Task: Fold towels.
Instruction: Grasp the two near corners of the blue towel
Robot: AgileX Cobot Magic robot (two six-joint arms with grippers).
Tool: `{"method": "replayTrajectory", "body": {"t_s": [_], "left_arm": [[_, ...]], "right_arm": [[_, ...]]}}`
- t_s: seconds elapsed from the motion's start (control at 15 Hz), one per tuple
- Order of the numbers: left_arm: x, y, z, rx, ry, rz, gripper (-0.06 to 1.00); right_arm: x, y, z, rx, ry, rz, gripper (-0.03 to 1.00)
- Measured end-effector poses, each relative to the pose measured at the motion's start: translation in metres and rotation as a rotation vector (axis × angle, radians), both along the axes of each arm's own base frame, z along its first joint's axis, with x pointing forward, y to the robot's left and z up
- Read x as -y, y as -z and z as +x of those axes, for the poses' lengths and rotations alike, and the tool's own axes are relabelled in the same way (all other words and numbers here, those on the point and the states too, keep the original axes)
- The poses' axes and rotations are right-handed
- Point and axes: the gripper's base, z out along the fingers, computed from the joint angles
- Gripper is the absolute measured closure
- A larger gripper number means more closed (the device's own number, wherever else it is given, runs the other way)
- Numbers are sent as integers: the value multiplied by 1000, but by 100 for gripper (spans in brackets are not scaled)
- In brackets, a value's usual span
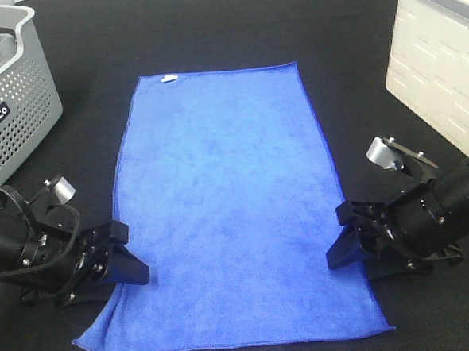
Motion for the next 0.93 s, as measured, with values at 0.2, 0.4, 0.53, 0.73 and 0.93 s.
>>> {"method": "replayTrajectory", "body": {"t_s": [0.2, 0.4, 0.53, 0.73, 0.93], "left_arm": [[0, 1, 0, -4, -10, -4, 47], [0, 1, 0, -4, -12, -4, 47], [0, 1, 0, -5, -14, -5, 47], [0, 1, 0, -5, -14, -5, 47], [0, 2, 1, -7, -16, 3, 57]], "right_arm": [[-6, 2, -2, -33, -4, 69, 39], [-6, 4, -9, -82, 18, 78, 39], [-5, 6, -14, -100, 28, 81, 42], [-7, 7, -15, -75, 17, 105, 52], [-5, 10, -16, -77, 26, 87, 77]]}}
